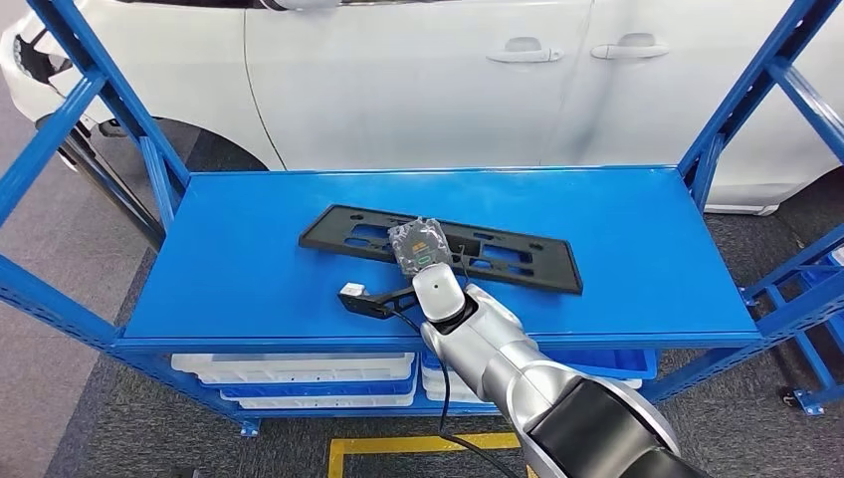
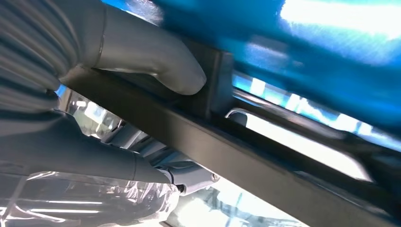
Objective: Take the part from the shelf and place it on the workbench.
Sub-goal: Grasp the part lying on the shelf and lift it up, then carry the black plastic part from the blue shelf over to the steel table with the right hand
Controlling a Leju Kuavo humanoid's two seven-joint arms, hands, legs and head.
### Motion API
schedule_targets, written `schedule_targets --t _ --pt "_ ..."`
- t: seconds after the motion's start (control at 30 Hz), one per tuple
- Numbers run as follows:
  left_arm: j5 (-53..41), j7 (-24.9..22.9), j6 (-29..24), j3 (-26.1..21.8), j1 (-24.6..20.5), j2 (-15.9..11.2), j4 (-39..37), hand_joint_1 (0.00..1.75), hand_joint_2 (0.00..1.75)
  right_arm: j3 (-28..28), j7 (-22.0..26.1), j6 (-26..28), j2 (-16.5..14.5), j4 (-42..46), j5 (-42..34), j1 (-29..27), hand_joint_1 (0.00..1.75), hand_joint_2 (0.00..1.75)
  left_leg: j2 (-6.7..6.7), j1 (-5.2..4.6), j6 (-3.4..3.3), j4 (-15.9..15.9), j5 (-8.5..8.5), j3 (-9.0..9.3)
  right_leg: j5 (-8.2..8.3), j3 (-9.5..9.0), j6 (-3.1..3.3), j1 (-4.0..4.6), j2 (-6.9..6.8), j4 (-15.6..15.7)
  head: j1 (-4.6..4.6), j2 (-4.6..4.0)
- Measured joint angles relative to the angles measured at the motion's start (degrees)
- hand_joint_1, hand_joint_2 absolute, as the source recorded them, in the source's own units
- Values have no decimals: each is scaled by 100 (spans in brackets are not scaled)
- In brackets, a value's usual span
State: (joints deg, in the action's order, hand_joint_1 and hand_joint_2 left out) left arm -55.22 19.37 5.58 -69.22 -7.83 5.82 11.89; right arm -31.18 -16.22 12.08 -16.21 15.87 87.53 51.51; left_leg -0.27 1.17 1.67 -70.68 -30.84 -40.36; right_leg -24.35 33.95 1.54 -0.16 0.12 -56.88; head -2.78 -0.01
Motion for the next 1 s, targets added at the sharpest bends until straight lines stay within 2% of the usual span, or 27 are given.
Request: schedule_targets --t 0.03,0.07,0.1,0.17,0.2,0.23,0.27,0.37,0.43,0.5,0.53,0.57,0.6,0.67,0.7,0.73,0.8,0.87,0.9,0.93,1.0 --pt "-10 41 1 7 0 -3 0 0 0 54 49 107 2 4 -62 -3 175 175 1 4 15 -284 -79 -137 -6 1 4 4 1 -8 0 1" --pt "-16 66 1 10 -1 -6 0 0 0 117 114 239 4 16 -139 -3 175 175 1 6 24 -351 -38 -174 -14 1 3 4 5 -19 0 1" --pt "-19 80 -2 12 -3 -9 0 0 0 183 192 390 3 41 -222 2 175 175 3 9 27 -179 111 -100 -27 -2 -4 1 12 -34 0 1" --pt "-21 93 -17 16 -19 -17 0 0 0 345 408 782 0 136 -429 28 175 175 10 14 13 577 495 256 -68 -5 -40 0 27 -80 0 0" --pt "-21 95 -32 17 -29 -19 0 0 0 440 544 1006 -1 208 -554 51 175 175 9 8 -12 907 608 408 -88 8 -65 11 37 -112 1 0" --pt "-21 94 -48 19 -35 -20 0 0 0 544 708 1235 -2 294 -696 78 175 175 7 0 -41 1109 654 496 -100 24 -93 23 42 -135 1 0" --pt "-21 91 -65 20 -38 -20 0 0 0 649 878 1433 -1 393 -847 101 175 175 2 -10 -76 1178 639 522 -104 41 -120 33 45 -145 1 0" --pt "-9 95 -102 21 -35 -22 0 0 0 997 1645 1771 11 900 -1537 116 175 175 -5 0 -177 1210 659 514 -158 75 -206 33 39 -193 1 0" --pt "28 150 -131 21 -40 -26 0 0 0 1256 2266 1745 28 1574 -2305 7 175 175 -4 16 -238 1234 673 521 -429 255 -256 19 30 -607 1 -1" --pt "81 236 -180 21 -30 -37 0 0 0 1448 2898 1454 91 2663 -3519 -325 175 175 -12 11 -272 1234 665 521 -809 610 -284 3 23 -1396 2 0" --pt "101 268 -209 20 -15 -45 0 0 0 1507 3185 1258 140 3315 -4234 -543 175 175 -19 8 -279 1232 658 525 -909 764 -291 -3 22 -1713 1 0" --pt "115 279 -234 19 2 -51 0 0 0 1546 3431 1083 193 3950 -4929 -761 175 175 -28 5 -284 1230 650 531 -894 836 -290 -5 22 -1842 2 0" --pt "127 277 -260 17 15 -56 0 0 0 1576 3650 913 249 4590 -5623 -980 175 175 -40 1 -287 1229 640 543 -755 798 -279 -5 21 -1728 2 0" --pt "159 262 -304 15 27 -58 0 0 0 1627 4049 546 349 5766 -7016 -1393 175 175 -66 -8 -277 1230 610 580 -310 467 -220 10 17 -961 2 0" --pt "177 261 -318 11 29 -58 0 0 0 1645 4224 321 390 6298 -7705 -1580 175 175 -76 -22 -263 1225 593 594 -150 290 -183 28 11 -569 2 0" --pt "196 266 -324 6 35 -60 0 0 0 1655 4349 97 422 6713 -8278 -1738 175 175 -79 -31 -243 1223 580 602 -69 171 -155 44 4 -302 2 0" --pt "231 295 -320 -6 46 -64 0 0 0 1662 4502 -380 497 7377 -9197 -2012 175 175 -65 -43 -194 1229 564 611 -74 103 -125 68 6 -152 2 0" --pt "269 364 -270 -12 49 -77 1 0 0 1665 4583 -852 583 7907 -9863 -2290 175 175 -42 -52 -141 1217 521 621 -62 69 -88 30 13 -97 2 0" --pt "285 410 -230 -13 46 -83 1 0 0 1665 4616 -1096 619 8138 -10135 -2429 175 175 -31 -53 -117 1122 441 593 -53 45 -64 9 7 -65 1 0" --pt "303 458 -185 -13 45 -92 1 0 0 1662 4644 -1341 651 8334 -10363 -2574 175 175 -22 -53 -97 916 304 514 -45 19 -41 -12 -1 -35 1 0" --pt "333 529 -112 -17 52 -104 1 0 0 1631 4692 -1774 720 8647 -10686 -2895 175 175 -11 -38 -64 206 -69 211 -52 0 -17 -9 -14 -27 0 0"
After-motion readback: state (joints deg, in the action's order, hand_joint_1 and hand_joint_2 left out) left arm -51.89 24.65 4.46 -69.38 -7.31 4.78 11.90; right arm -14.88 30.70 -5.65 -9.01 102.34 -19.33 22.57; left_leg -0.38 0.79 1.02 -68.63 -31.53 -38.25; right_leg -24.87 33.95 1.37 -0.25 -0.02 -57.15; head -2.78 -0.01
